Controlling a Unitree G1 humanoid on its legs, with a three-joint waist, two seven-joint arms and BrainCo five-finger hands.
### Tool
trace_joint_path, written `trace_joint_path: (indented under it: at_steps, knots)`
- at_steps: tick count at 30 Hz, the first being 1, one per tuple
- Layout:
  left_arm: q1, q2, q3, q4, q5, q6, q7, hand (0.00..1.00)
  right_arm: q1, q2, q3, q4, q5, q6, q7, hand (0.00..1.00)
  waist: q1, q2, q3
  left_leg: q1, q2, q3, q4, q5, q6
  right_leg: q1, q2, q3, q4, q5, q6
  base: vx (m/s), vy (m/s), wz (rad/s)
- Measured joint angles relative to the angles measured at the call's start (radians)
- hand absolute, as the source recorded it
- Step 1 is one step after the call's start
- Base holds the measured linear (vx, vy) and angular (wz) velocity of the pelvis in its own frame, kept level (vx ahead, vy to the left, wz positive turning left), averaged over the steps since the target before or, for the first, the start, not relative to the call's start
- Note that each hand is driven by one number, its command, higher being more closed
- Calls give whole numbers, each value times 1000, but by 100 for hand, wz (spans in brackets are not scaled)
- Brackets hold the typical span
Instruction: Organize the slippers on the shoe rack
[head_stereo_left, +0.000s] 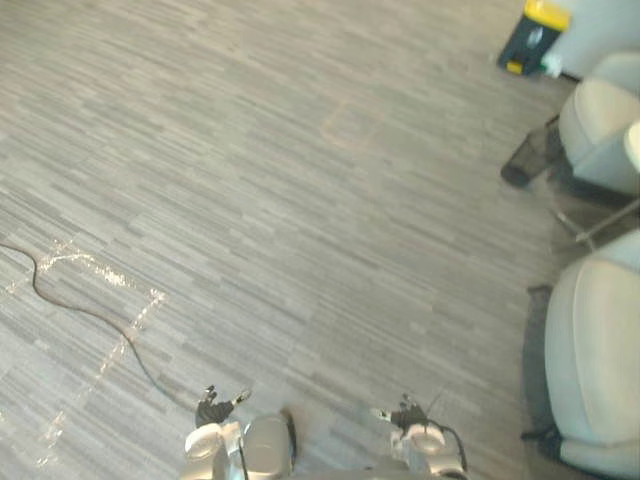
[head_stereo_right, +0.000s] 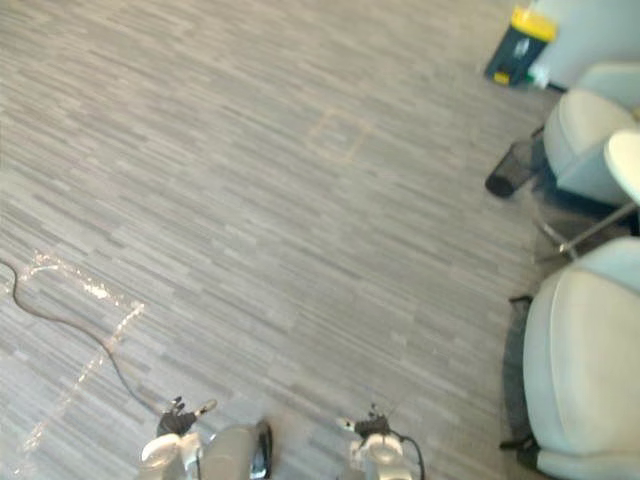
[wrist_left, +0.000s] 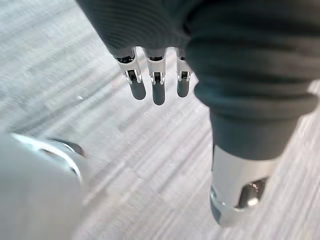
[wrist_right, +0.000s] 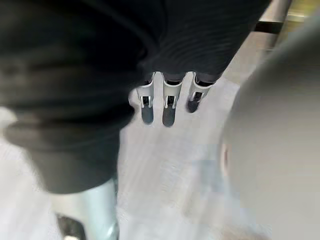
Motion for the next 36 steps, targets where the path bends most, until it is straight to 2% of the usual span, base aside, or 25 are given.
trace_joint_path:
  at_steps: [2, 5, 6, 7, 8, 11, 12, 13, 15, 18, 20, 21, 22, 23, 24, 25, 26, 27, 28, 29, 30, 31, 32, 35, 36]
  knots:
    - [-3, -1, 0, 3, 0, 2, 0, 0, -18, -4, -1, 3, 0, -7, 0, 0, -14, 0, 0, 59, 2, -8, -44, -13, -6, -77, 44, -42, -241, 15, -12, 425, 10, 19]
    - [-14, -2, -7, 20, 12, 0, -2, 0, -30, -20, -1, 9, 0, -1, 6, 0, -53, -8, -3, 167, -30, -77, -135, -31, -33, -100, 105, 0, -721, 185, -15, 557, -71, 71]
    - [-11, -11, -6, 22, 16, 0, -2, 0, -34, -35, -3, 7, -2, 0, 7, 0, -68, 9, -7, 209, -16, -122, -158, -46, -53, -92, 129, 44, -716, 289, -77, 651, -143, 96]
    - [-9, -11, -6, 24, 17, 0, -2, 0, -34, -38, -5, 8, -2, 2, 7, 0, -70, 13, -18, 214, -7, -143, -158, -48, -56, -91, 138, 51, -707, 311, -104, 848, -190, 88]
    - [-23, -21, -5, 33, 19, -3, -2, 0, -36, -39, -37, 8, -7, 9, 7, 0, -61, 53, -31, 213, 38, -188, -128, -42, -66, -97, 157, 30, -644, 268, -140, 715, -163, 57]
    - [-22, -46, 19, 38, 19, -2, -2, 0, -36, -33, -53, -3, -6, 9, 6, 0, -65, 91, -28, 123, 80, -224, 172, 8, -113, -31, 187, -28, -591, 160, -151, 677, -193, 32]
    - [-8, -60, 46, 37, 19, -2, -1, 0, -34, -30, -30, -4, -4, 12, 3, 0, -60, 107, -24, 16, 109, -220, 462, 160, -125, 57, 219, -26, -617, 115, -157, 657, -118, 3]
    - [5, -62, 44, 32, 20, -1, -2, 0, -30, -24, -16, -3, -1, 14, 2, 0, -47, 114, -21, -51, 142, -204, 627, 212, -131, 111, 237, -17, -645, 93, -164, 641, -78, -11]
    - [14, -65, 48, -13, 18, 0, -2, 0, -29, 15, 2, -1, 3, 22, -1, 0, -25, 97, -12, -207, 191, -132, 835, 106, -99, 234, 256, 16, -695, 41, -171, 656, -43, -18]
    - [15, -62, 45, -82, 16, -6, -3, 0, -34, 14, 19, 2, 5, 28, -4, 0, 14, 68, -6, -393, 171, -45, 689, 11, -62, 371, 219, 67, -782, 1, -135, 660, 49, -34]
    - [14, -55, 45, -101, 16, -11, -3, 0, -54, 13, 22, 4, 13, 28, -7, 0, 16, 49, 7, -452, 112, -45, 426, 34, -74, 431, 173, 88, -814, -25, -99, 606, 191, -39]
    - [15, -55, 52, -111, 15, -13, -3, 0, -71, 11, 21, 6, 14, 25, -13, 0, 32, 47, 10, -477, 82, -50, 169, 139, -94, 472, 139, 118, -845, -45, -71, 650, 282, -80]
    - [14, -59, 67, -112, 16, -12, -2, 0, -77, 12, 21, 13, 15, 26, -17, 0, 60, 42, 7, -455, 65, -32, 99, 307, -86, 505, 114, 149, -869, -52, -53, 652, 290, -78]
    - [6, -54, 68, -110, 16, -11, -3, 0, -79, 9, 36, 18, 17, 26, -17, 0, 64, 24, 11, -448, 48, -20, 103, 290, -52, 511, 96, 158, -873, -49, -52, 671, 281, -40]
    - [3, -48, 69, -108, 16, -13, -1, 0, -88, 4, 35, 18, 28, 27, -18, 0, 59, 12, 13, -451, 40, -3, 135, 251, -13, 506, 78, 160, -858, 18, -60, 534, 220, 0]
    - [4, -47, 71, -107, 17, -13, -1, 0, -89, 4, 34, 17, 31, 27, -19, 0, 59, 12, 13, -451, 42, -1, 144, 244, -10, 504, 78, 163, -850, 33, -60, 670, 297, -1]
    - [5, -45, 83, -102, 16, -9, 0, 0, -88, 12, 29, 11, 31, 25, -20, 0, 61, 4, 8, -432, 45, 15, 181, 205, 20, 492, 65, 178, -779, 94, -35, 660, 318, -13]
    - [8, -36, 68, -93, 19, -7, 0, 0, -82, 13, 3, 3, 30, 20, -22, 0, 64, 2, 7, -372, 42, 25, 188, 150, 29, 450, 55, 190, -616, 137, 18, 638, 306, -16]
    - [9, -33, 62, -89, 19, -7, 0, 0, -81, 12, -2, 4, 30, 18, -22, 0, 64, 3, 7, -350, 40, 25, 186, 132, 26, 429, 49, 194, -552, 148, 34, 581, 269, -19]
    - [2, -10, 26, -61, 20, -2, -1, 0, -68, 10, -7, 3, 29, 11, -22, 0, 60, 3, 8, -266, 30, 24, 172, 69, 20, 337, 36, 208, -238, 175, 79, 611, 240, -10]
    - [-4, -4, 1, -48, 23, 1, -1, 0, -51, 12, -7, 3, 30, 8, -22, 0, 53, 4, 9, -194, 24, 24, 162, 39, 19, 262, 21, 181, -7, 173, 76, 496, 183, -7]
    - [-6, -6, -5, -46, 30, 1, -1, 0, -41, 11, -6, 2, 30, 9, -21, 0, 49, 7, 10, -155, 23, 24, 146, 28, 19, 228, 15, 157, 76, 167, 65, 571, 159, 1]
    - [-17, -16, -7, -46, 37, 2, 0, 0, -19, 12, -4, -1, 29, 9, -19, 0, 34, 21, 16, -64, 29, 23, 86, 5, 24, 126, 18, 91, 199, 126, 4, 367, 78, -4]
    - [-26, -17, -6, -39, 38, 1, -1, 0, -14, 14, -2, -37, 29, 7, -19, 0, 5, 22, 16, 30, 44, 26, 28, -27, 12, -35, 46, 15, 157, 78, -34, 385, 35, -6]
    - [-33, -16, -8, -21, 38, 2, -1, 0, -14, 14, -10, -65, 29, 4, -20, 0, -15, 21, 17, 77, 47, 30, 10, -47, -1, -99, 51, -37, 33, 65, -35, 425, -12, 1]
